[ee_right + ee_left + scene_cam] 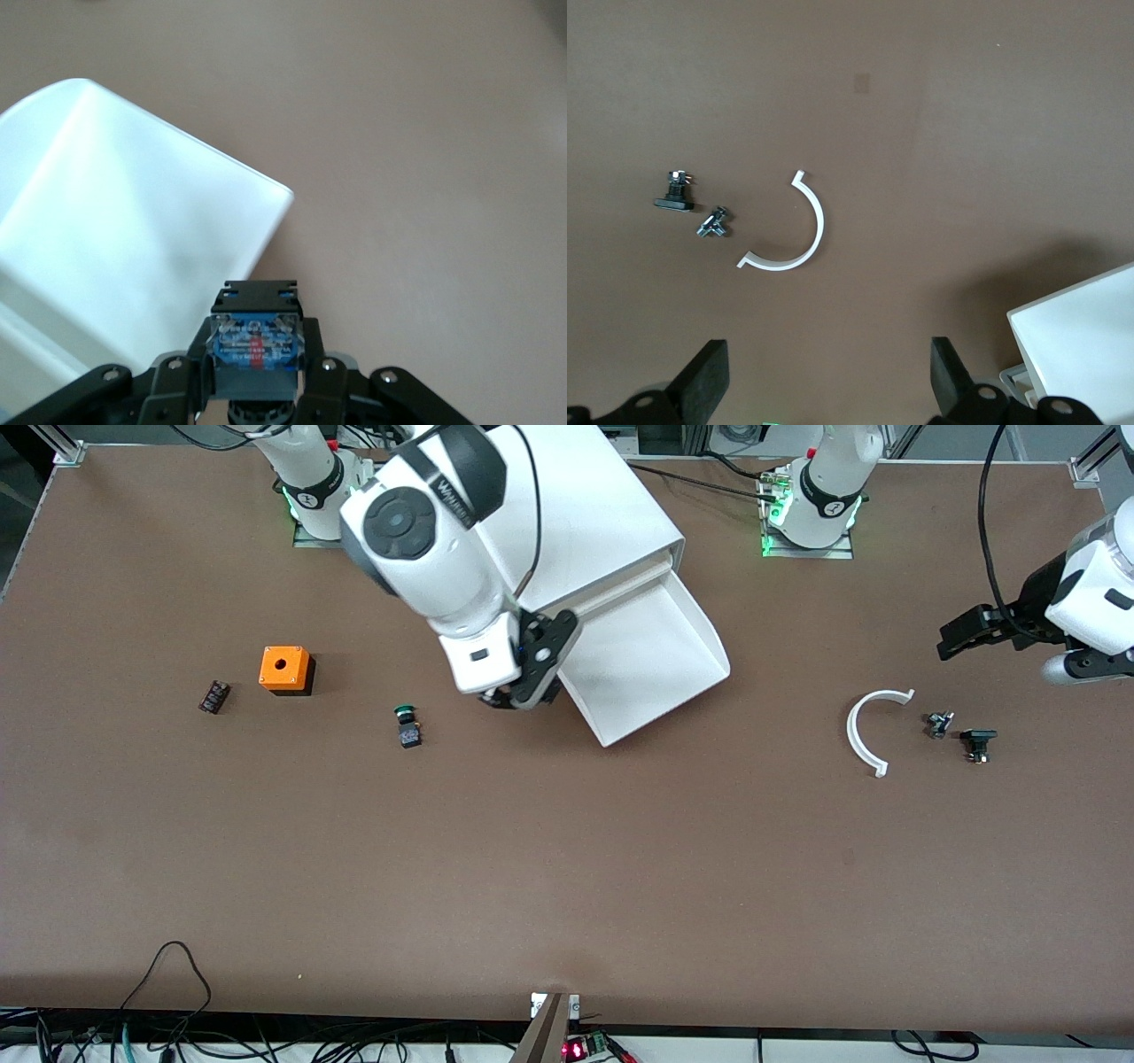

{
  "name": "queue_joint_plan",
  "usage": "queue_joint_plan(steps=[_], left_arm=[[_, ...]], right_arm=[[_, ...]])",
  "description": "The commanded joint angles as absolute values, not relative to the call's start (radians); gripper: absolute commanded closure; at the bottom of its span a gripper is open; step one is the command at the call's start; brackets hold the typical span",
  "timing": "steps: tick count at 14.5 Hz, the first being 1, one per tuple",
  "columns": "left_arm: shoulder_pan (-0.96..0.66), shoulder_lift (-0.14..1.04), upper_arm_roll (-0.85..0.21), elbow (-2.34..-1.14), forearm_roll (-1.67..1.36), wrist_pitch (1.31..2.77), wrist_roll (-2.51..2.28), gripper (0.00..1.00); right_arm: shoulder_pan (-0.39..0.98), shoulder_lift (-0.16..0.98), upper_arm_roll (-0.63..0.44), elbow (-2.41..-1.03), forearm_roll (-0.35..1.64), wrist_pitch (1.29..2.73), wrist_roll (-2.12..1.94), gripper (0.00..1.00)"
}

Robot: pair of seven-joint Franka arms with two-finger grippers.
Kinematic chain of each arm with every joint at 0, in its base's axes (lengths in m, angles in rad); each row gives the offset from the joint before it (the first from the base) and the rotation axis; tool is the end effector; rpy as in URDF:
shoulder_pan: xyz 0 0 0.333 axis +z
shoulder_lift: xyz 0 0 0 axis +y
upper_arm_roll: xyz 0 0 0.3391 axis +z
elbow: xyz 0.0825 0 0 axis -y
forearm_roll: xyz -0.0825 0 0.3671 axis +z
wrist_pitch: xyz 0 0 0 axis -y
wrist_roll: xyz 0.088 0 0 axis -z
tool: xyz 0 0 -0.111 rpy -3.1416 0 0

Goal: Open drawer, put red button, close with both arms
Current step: 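Carry the red button with the right gripper over the open drawer, then lower the red button into the drawer and open the right gripper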

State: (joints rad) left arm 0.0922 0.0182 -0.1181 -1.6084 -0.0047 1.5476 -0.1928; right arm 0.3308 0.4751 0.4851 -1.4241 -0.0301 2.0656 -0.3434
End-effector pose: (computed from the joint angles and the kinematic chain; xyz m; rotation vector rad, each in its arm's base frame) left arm 0.5385 -0.0139 0.6149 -3.1264 -0.2615 0.1242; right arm 0.5288 0.4613 0.4914 -2.4750 -1.5187 -0.2493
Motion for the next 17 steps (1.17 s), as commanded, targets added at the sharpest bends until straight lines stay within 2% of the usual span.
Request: queue_joint_plan(steps=[1,5,11,13,17], left_arm=[[0.091,0.031,-0.115,-1.586,0.021,1.554,-0.201,0.00],[0.103,0.035,-0.097,-1.588,0.017,1.594,-0.204,0.00],[0.100,0.041,-0.097,-1.565,0.040,1.592,-0.328,0.00],[0.103,0.040,-0.083,-1.511,0.012,1.562,-0.324,0.00],[0.094,0.040,-0.089,-1.503,0.028,1.543,-0.322,0.00]], right_arm=[[0.396,0.529,0.503,-1.332,-0.107,2.048,-0.448,0.75],[0.477,0.600,0.499,-1.269,-0.117,2.056,-0.632,0.74],[0.597,0.632,0.486,-1.267,-0.244,1.980,-0.667,0.74],[0.632,0.655,0.466,-1.266,-0.264,1.973,-0.678,0.74],[0.669,0.707,0.443,-1.259,-0.296,1.973,-0.759,0.74]])
